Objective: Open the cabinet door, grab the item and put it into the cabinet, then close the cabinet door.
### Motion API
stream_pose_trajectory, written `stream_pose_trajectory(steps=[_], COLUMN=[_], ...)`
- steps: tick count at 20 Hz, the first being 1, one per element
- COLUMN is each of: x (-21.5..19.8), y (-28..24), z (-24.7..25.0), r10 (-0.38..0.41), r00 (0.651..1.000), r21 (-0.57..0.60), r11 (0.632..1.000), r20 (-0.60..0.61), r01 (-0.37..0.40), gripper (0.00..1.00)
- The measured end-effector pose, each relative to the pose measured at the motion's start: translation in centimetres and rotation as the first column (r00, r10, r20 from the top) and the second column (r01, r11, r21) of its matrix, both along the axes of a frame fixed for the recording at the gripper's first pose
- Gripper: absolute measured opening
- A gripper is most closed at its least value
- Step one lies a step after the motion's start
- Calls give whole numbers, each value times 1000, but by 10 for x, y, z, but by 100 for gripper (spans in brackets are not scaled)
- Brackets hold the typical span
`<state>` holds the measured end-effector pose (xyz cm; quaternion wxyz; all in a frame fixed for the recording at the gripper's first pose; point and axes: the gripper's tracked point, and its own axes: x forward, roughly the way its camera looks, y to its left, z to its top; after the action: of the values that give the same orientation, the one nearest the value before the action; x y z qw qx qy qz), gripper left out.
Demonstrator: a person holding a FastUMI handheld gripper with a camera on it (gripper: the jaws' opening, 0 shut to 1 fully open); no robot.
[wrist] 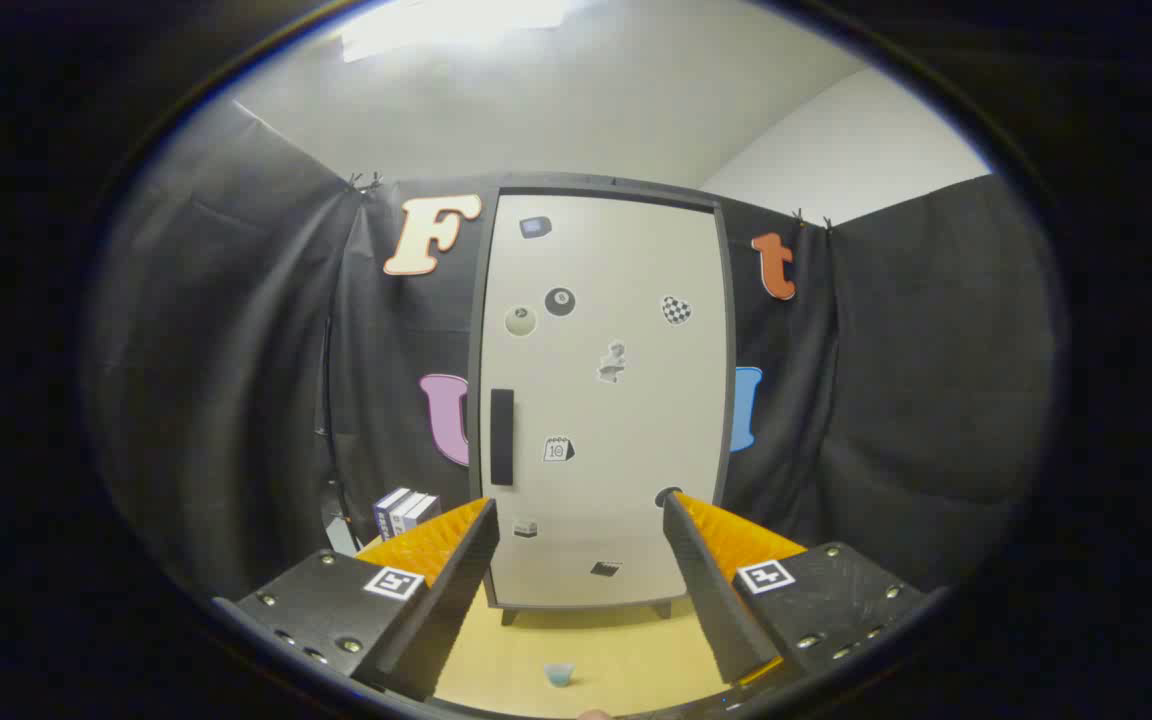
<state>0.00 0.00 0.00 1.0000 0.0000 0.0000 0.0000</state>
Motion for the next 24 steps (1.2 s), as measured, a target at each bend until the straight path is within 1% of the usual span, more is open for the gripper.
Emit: stream_pose_trajectory(steps=[19, 24], x=[8, 17], y=[-2, 0], z=[-6, -12], r10=[7, 15], r00=[1000, 999], r21=[-6, 8], r11=[1000, 1000], r20=[-18, -33], r01=[-8, -15], gripper=[98, 98])
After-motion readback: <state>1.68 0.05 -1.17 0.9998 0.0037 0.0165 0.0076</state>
